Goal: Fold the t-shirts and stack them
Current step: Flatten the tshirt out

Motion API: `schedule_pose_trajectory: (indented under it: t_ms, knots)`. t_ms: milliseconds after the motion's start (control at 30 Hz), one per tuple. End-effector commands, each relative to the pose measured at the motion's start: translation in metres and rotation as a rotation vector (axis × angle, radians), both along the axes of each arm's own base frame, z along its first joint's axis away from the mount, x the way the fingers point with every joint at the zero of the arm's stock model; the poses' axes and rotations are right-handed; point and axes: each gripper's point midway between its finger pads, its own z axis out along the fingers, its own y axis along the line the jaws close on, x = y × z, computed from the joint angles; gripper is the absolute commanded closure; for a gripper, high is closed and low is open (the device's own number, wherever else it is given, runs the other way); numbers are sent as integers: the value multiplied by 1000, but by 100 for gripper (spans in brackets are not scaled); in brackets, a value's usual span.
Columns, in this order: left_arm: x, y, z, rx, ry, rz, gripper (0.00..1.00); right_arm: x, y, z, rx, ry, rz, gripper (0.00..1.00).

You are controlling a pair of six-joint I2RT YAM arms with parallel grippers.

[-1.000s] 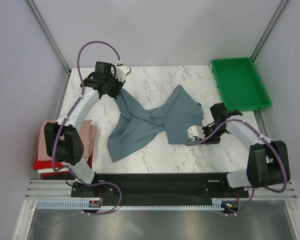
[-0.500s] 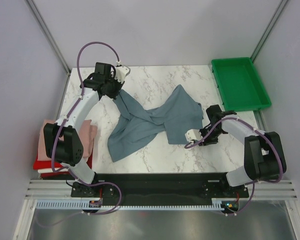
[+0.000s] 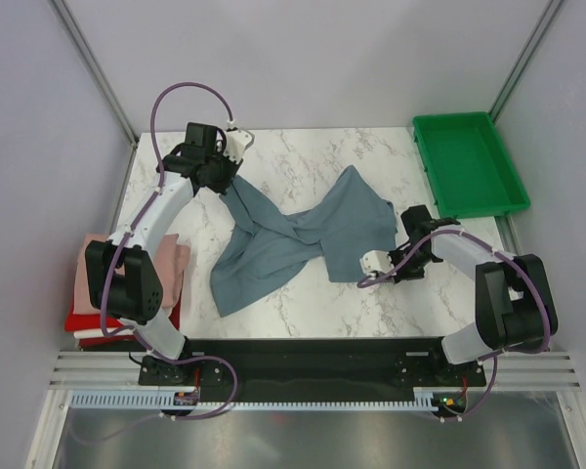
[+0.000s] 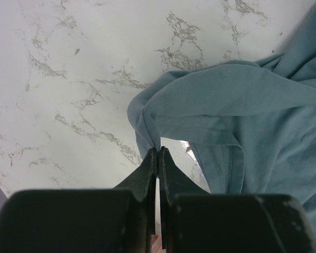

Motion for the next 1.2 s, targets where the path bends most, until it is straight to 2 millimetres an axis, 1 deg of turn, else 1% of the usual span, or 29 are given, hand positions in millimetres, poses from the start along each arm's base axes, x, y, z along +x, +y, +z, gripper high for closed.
schedule_pose_trajectory:
  t_ms: [0, 100, 133, 200, 233, 267, 300, 333, 400, 433, 467, 500, 533, 567, 600, 667, 700, 733, 767, 800, 867, 900, 967, 1000, 1033, 1067, 1100, 1133, 1167]
  knots:
    - [2, -2, 16, -19, -57, 2, 98, 18, -3, -11, -24, -47, -62, 100]
    - [1, -3, 16, -24, -56, -5, 98, 37, 0, 8, -1, -114, -134, 100]
    - [1, -3, 20, -24, -64, -10, 98, 48, 3, 22, 21, -152, -178, 100]
    - [-1, -3, 27, -23, -78, -16, 98, 63, 8, 54, 70, -242, -220, 100]
    - [-3, -2, 32, -18, -87, -23, 98, 76, 13, 78, 118, -289, -276, 100]
    - [-8, 0, 47, -20, -120, -25, 98, 82, 14, 104, 155, -349, -309, 100]
    - [-11, 1, 56, -19, -138, -25, 98, 88, 16, 123, 190, -386, -346, 100]
    - [-15, 3, 68, -12, -158, -33, 98, 99, 17, 153, 240, -437, -428, 100]
    - [-25, 8, 105, -11, -245, -33, 98, 109, 15, 197, 308, -529, -525, 100]
    - [-28, 10, 115, 0, -270, -37, 98, 117, 14, 228, 349, -587, -573, 100]
    - [-39, 15, 135, 1, -312, -31, 98, 119, 9, 247, 392, -601, -685, 100]
    - [-44, 16, 147, -4, -338, -29, 98, 124, 4, 279, 440, -655, -738, 100]
    - [-50, 17, 158, -9, -359, -30, 98, 125, 0, 295, 477, -669, -798, 100]
    - [-56, 17, 168, -17, -378, -40, 98, 124, -4, 315, 517, -697, -844, 100]
    - [-68, 19, 185, -25, -417, -40, 98, 124, -8, 341, 587, -721, -911, 100]
    - [-80, 21, 203, -41, -459, -42, 98, 118, -13, 370, 646, -767, -964, 100]
    - [-90, 23, 219, -51, -499, -41, 98, 116, -15, 392, 707, -788, -1008, 100]
    - [-96, 23, 228, -56, -518, -50, 98, 114, -16, 404, 735, -804, -1028, 100]
    - [-102, 22, 239, -64, -539, -59, 98, 112, -22, 417, 757, -834, -1068, 100]
    - [-112, 24, 250, -72, -567, -62, 98, 107, -24, 439, 811, -861, -1093, 100]
    - [-122, 22, 262, -86, -590, -86, 98, 103, -28, 461, 856, -900, -1121, 100]
    - [-128, 22, 270, -93, -606, -93, 98, 98, -30, 480, 891, -935, -1125, 100]
    - [-141, 24, 284, -103, -645, -98, 98, 89, -32, 500, 935, -973, -1117, 100]
    - [-144, 25, 289, -106, -659, -97, 98, 81, -33, 518, 969, -1008, -1102, 100]
    - [-153, 26, 296, -110, -681, -100, 98, 75, -34, 529, 986, -1032, -1094, 100]
    - [-156, 28, 300, -108, -695, -99, 98, 71, -35, 537, 998, -1050, -1088, 100]
    - [-162, 29, 309, -111, -719, -99, 98, 62, -37, 553, 1022, -1085, -1077, 100]
    - [-169, 31, 315, -112, -737, -100, 98, 56, -40, 561, 1026, -1115, -1069, 100]
    - [-176, 32, 326, -118, -767, -102, 98, 51, -42, 568, 1029, -1136, -1060, 100]
